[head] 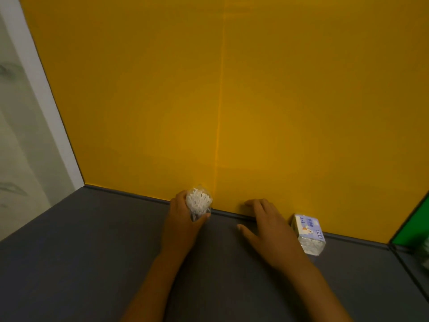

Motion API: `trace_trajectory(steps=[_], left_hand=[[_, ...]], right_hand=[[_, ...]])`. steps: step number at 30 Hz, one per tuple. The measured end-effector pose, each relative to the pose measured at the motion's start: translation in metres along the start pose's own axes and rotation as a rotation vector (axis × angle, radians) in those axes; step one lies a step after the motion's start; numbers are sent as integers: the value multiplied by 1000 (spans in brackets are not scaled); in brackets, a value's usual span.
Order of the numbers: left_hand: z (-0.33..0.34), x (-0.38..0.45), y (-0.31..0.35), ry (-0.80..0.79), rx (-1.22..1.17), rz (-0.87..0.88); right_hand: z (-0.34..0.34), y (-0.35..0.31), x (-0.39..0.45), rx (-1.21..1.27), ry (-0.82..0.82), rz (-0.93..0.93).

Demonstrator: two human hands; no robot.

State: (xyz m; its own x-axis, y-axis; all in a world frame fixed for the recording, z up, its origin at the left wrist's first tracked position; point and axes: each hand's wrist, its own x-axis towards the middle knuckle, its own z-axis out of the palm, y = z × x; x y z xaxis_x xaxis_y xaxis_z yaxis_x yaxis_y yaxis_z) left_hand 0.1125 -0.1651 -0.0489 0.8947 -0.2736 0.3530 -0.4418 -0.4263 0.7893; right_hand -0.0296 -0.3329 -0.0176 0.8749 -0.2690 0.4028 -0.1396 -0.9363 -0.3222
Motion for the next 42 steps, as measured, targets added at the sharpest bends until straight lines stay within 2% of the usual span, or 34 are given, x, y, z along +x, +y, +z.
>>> trace_trajectory(steps=[5,8,16,21,27,36,42], left_hand=[[4,-4,10,-33,-156,-14],[16,-10,24,-68,-254,32],[53,-41,56,-112,-365,96],[58,-45,55,-105,-376,112],[57,-47,54,-84,-374,127],[47,-55,51,-105,-394,87],[32,-83,79,-96,-423,116]], right_hand=[[-11,11,-5,50,108,39],[-25,23,-8,-13,201,82],[-39,53,-48,-65,358,298],[-35,55,-68,-103,326,509],[-20,53,-64,-54,251,654],[-27,59,-77,109,278,638],[-67,52,-126,286,409,503]])
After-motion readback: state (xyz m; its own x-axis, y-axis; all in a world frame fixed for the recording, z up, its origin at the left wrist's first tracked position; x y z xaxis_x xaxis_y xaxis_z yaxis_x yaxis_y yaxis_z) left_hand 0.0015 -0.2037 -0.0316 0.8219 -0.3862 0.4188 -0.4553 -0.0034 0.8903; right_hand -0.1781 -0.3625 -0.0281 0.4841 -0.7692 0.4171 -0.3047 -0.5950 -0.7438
